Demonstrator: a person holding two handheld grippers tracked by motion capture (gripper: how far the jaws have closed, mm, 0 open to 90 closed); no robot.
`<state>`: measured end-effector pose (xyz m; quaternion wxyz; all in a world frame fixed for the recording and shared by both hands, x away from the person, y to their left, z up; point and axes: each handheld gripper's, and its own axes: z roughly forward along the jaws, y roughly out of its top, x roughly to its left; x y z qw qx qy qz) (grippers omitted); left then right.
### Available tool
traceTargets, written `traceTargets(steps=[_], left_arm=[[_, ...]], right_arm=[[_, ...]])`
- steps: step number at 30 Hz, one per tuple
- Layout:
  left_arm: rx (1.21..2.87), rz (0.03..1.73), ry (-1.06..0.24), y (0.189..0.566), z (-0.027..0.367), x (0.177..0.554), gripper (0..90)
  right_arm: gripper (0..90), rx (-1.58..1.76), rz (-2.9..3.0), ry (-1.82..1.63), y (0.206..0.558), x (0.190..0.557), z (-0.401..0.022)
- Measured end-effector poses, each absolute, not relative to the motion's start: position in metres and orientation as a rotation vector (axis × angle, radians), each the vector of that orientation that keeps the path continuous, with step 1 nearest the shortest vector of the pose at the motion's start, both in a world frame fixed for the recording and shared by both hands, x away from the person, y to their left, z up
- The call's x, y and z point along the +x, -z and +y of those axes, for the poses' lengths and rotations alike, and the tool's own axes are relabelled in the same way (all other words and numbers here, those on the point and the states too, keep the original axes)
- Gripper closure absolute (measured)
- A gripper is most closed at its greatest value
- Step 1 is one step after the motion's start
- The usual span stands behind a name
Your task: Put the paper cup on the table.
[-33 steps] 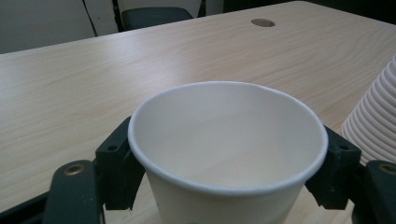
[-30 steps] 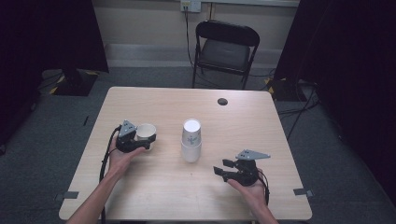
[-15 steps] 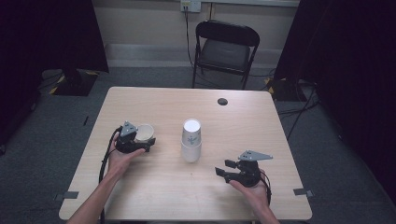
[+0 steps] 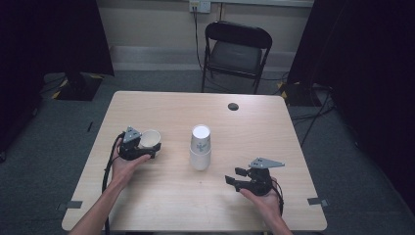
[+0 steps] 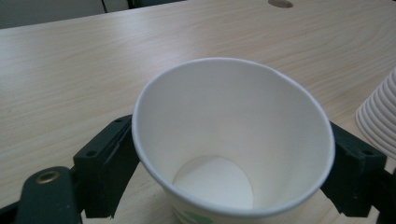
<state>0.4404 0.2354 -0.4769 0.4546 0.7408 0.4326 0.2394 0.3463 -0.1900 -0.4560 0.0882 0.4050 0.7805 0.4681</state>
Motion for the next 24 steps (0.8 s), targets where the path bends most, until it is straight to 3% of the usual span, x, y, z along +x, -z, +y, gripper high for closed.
traceTargets(steps=[24], left_arm=[[1.794, 1.009, -0.64, 0.454, 0.228, 0.423, 15.7]], right_arm=[[43.0, 1.216, 2.306, -1.388, 0.454, 0.342, -0.193]])
